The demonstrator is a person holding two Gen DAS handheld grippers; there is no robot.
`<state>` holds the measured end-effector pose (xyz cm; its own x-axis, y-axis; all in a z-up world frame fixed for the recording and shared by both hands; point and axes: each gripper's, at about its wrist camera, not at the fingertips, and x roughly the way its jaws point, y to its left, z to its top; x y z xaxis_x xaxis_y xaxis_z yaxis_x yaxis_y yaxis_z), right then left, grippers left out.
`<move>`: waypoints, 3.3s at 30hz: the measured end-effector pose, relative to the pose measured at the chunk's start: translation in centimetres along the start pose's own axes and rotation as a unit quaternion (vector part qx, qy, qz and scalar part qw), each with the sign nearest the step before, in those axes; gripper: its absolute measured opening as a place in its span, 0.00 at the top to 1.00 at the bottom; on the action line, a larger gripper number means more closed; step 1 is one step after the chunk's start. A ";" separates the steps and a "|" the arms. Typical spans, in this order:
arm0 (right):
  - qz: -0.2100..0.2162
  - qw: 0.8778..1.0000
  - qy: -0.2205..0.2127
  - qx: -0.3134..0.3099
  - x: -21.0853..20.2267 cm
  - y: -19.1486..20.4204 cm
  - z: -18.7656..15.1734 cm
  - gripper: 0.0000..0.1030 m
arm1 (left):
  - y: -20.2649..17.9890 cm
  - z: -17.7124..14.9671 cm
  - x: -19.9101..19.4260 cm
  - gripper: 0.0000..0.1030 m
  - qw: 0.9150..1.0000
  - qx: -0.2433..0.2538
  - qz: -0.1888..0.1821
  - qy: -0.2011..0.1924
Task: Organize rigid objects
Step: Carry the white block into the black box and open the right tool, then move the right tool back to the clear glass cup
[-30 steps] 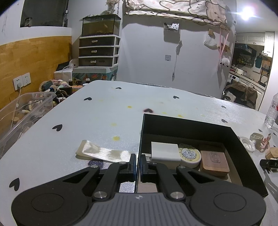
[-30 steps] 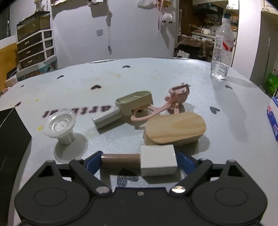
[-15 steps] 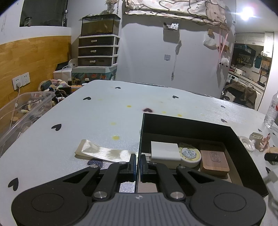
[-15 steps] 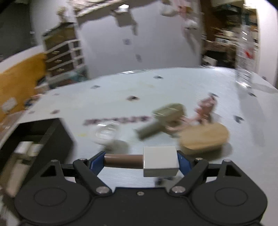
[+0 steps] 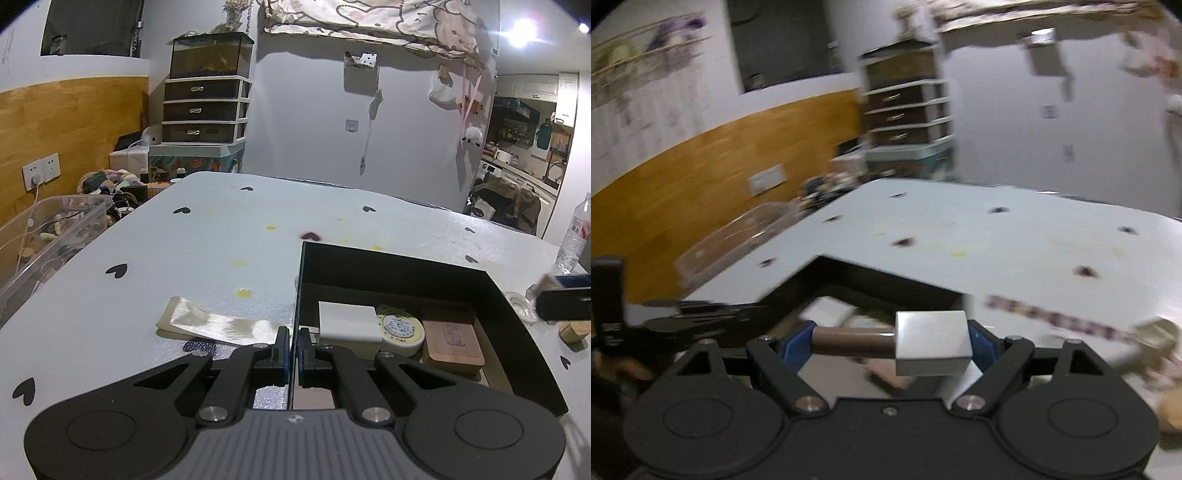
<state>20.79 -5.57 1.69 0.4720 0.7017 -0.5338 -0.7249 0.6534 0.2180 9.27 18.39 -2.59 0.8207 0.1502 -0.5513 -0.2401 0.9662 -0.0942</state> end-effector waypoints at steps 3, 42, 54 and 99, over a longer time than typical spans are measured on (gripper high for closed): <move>0.034 0.999 0.034 -0.012 2.2 1.4 0.8 0.17 | 0.1 0.1 0.0 0.97 1.000 0.003 -0.003 0.000; 0.113 0.949 0.269 -0.118 10.8 4.7 0.5 0.67 | 1.2 0.6 0.2 0.96 0.999 -0.006 -0.040 0.010; 0.134 0.949 0.262 -0.109 14.1 7.0 1.6 0.84 | 1.3 0.7 0.2 0.96 0.999 -0.004 -0.038 0.011; 0.092 0.994 0.007 -0.061 -1.3 2.9 -0.9 0.00 | 0.2 0.4 -1.0 0.96 1.000 0.000 -0.005 0.016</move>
<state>17.68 -4.84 2.24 0.3192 0.8019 -0.5051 -0.8544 0.4741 0.2128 8.58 18.56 -1.75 0.8067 0.1331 -0.5758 -0.2310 0.9678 -0.0999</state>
